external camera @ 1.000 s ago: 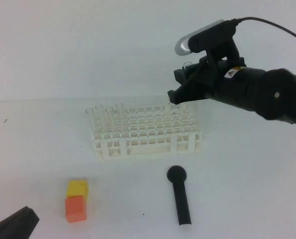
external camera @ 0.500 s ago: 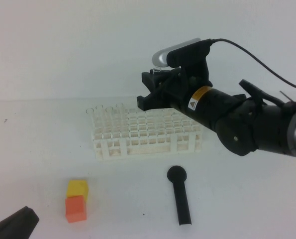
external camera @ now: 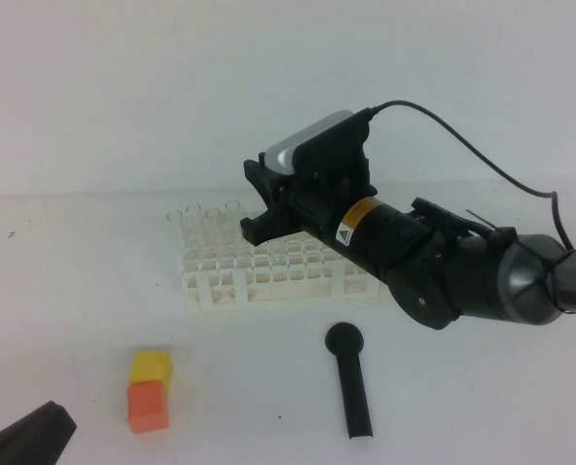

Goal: Place the test tubes

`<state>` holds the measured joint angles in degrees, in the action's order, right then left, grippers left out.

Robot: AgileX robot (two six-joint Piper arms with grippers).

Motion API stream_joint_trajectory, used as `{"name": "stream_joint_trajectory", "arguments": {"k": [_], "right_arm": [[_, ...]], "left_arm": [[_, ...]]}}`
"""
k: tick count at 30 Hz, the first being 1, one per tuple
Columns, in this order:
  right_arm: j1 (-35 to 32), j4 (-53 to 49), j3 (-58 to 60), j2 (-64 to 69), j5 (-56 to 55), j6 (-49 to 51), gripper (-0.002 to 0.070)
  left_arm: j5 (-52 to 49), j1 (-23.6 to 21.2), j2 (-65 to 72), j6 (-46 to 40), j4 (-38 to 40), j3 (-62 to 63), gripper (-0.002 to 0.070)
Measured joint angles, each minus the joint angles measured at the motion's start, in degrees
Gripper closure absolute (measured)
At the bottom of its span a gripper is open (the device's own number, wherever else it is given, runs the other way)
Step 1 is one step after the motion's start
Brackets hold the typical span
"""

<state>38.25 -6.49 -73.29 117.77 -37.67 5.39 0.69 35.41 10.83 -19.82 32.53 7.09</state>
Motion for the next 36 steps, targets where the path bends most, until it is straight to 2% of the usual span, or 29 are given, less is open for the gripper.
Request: {"name": "stream_joint_trajectory", "arguments": {"k": [24,36], "right_arm": [[1.11,-1.28,-0.93,2.83,-6.1,-1.66,0.0562],[1.35,-2.37,-0.93,3.2,-5.77,-0.18,0.0562]], "left_arm": [[0.0,0.0,0.0,0.0,0.0,0.0,0.0676],[0.0,0.0,0.0,0.0,0.0,0.0,0.0676]]}}
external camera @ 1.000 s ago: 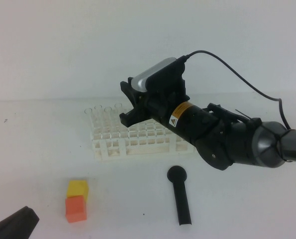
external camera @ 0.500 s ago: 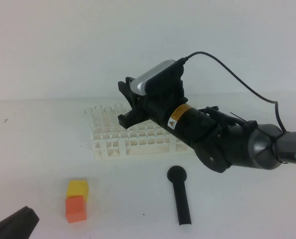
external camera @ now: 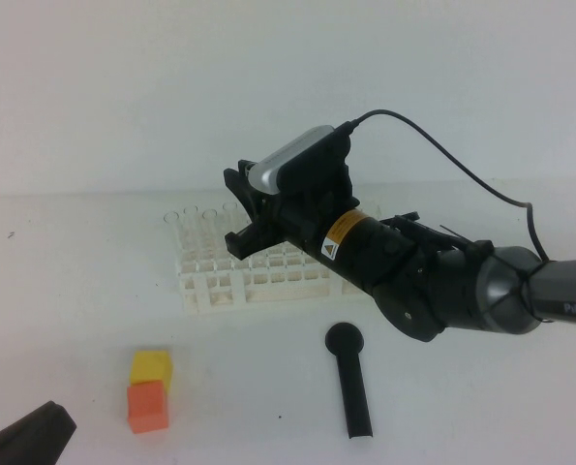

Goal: Place the test tubes

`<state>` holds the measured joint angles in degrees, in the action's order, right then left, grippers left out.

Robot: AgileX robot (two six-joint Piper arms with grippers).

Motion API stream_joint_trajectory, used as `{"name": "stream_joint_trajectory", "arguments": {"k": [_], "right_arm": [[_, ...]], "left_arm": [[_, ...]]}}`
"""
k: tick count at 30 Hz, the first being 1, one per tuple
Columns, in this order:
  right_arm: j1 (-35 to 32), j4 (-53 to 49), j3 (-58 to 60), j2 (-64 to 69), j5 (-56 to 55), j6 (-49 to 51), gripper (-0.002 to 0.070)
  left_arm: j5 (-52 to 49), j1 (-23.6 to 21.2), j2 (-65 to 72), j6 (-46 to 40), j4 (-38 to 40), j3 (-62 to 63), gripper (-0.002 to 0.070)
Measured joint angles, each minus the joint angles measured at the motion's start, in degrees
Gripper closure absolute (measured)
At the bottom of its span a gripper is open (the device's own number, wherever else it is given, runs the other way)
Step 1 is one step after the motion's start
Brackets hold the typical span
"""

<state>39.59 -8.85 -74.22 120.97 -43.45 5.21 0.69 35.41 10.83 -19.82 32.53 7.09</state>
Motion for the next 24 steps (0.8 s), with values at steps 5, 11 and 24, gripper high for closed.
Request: {"name": "stream_joint_trajectory", "arguments": {"k": [5,11,24], "right_arm": [[0.0,-0.14,-0.1,1.05,-0.1,0.0,0.0561],[0.0,-0.64,-0.1,1.19,0.09,0.0,0.0535],[0.0,-0.8,-0.1,0.83,1.52,-2.03,0.0369]], "left_arm": [[0.0,0.0,0.0,0.0,0.0,0.0,0.0676],[0.0,0.0,0.0,0.0,-0.1,0.0,0.0676],[0.0,0.0,0.0,0.0,-0.1,0.0,0.0676]]}}
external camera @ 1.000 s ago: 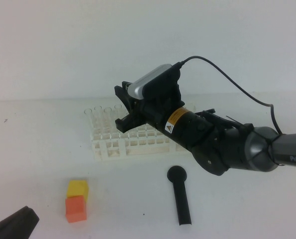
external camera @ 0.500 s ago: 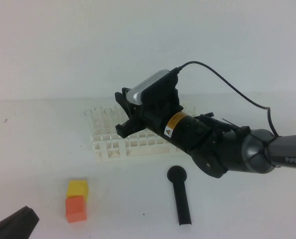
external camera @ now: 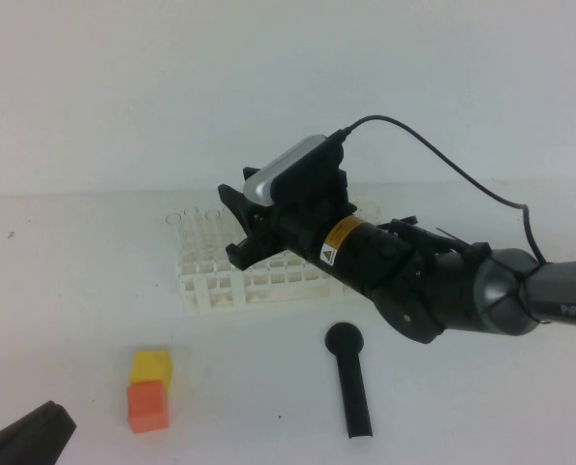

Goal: Place the test tubes

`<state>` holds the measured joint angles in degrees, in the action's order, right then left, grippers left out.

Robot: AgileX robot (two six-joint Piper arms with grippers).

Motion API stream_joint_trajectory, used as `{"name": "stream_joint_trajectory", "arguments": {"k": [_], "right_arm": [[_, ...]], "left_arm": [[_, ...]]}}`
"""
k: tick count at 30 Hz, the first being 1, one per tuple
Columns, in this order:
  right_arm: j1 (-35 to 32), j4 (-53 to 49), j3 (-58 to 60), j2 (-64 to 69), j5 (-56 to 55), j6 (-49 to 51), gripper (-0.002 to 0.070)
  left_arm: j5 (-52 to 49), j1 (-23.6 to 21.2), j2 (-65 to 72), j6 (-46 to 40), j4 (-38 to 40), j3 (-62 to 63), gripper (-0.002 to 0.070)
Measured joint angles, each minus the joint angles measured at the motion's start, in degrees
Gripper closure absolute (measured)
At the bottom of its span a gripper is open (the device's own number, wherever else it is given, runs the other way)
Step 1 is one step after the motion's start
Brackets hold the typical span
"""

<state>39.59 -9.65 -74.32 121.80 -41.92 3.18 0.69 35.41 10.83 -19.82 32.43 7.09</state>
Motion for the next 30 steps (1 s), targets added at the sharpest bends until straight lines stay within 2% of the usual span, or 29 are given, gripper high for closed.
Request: {"name": "stream_joint_trajectory", "arguments": {"k": [2,6,9,22,30], "right_arm": [[0.0,0.0,0.0,-1.19,3.2,-1.56,0.0408],[0.0,0.0,0.0,-5.97,13.35,-8.09,0.0605],[-0.11,0.0,0.1,-10.86,19.4,-11.68,0.0656],[-4.17,-0.29,1.61,-35.46,41.17,-19.45,0.0678],[-5.81,-0.29,4.9,-45.07,51.26,-20.81,0.0678]], "left_arm": [[0.0,0.0,0.0,0.0,0.0,0.0,0.0676],[0.0,0.0,0.0,0.0,0.0,0.0,0.0676],[0.0,0.0,0.08,0.0,0.0,0.0,0.0676],[0.1,0.0,0.08,0.0,0.0,0.0,0.0676],[0.1,0.0,0.08,0.0,0.0,0.0,0.0676]]}}
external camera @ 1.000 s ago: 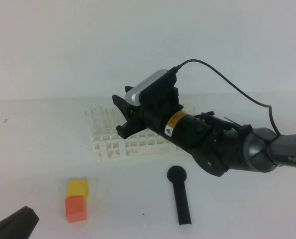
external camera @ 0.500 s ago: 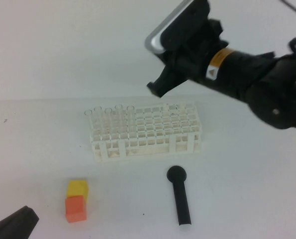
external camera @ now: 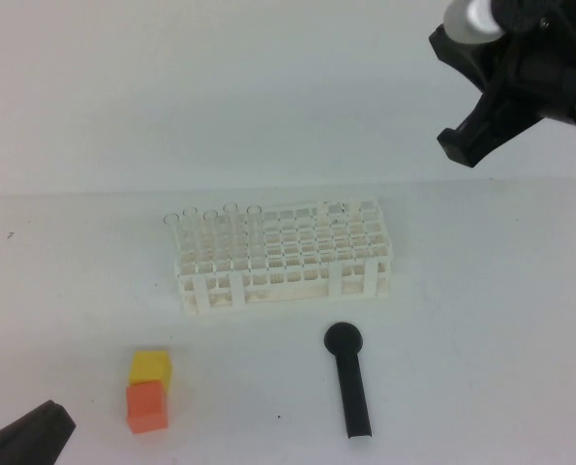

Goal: Place the test tubes

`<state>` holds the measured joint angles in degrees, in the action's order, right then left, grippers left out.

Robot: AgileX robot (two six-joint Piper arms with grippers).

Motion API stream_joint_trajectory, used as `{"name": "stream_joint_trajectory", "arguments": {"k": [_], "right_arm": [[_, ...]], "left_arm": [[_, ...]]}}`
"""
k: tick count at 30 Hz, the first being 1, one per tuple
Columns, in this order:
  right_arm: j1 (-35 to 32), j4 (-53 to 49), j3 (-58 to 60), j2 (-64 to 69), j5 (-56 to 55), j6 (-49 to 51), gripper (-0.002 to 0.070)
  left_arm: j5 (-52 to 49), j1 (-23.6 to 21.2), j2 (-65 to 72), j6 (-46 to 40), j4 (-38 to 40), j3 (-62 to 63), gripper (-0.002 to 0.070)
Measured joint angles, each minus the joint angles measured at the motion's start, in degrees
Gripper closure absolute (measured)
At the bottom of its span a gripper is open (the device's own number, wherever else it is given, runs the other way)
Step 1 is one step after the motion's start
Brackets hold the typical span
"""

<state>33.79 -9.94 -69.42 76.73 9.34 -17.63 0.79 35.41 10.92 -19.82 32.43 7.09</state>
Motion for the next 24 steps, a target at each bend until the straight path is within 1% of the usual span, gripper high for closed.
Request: {"name": "stream_joint_trajectory", "arguments": {"k": [5,12,19,24], "right_arm": [[0.0,0.0,0.31,-0.1,0.9,0.0,0.0678],[-0.56,-0.05,0.31,0.77,-1.79,-0.09,0.0678],[-6.23,0.24,1.06,0.29,-3.96,0.94,0.0678],[-11.49,0.24,6.48,-8.02,-1.51,1.07,0.0678]], "left_arm": [[0.0,0.0,0.0,0.0,0.0,0.0,0.0676],[0.08,0.0,0.0,0.0,0.0,0.0,0.0676],[0.08,0.0,0.0,0.0,0.0,0.0,0.0676],[-0.24,0.0,0.0,0.0,0.0,0.0,0.0676]]}}
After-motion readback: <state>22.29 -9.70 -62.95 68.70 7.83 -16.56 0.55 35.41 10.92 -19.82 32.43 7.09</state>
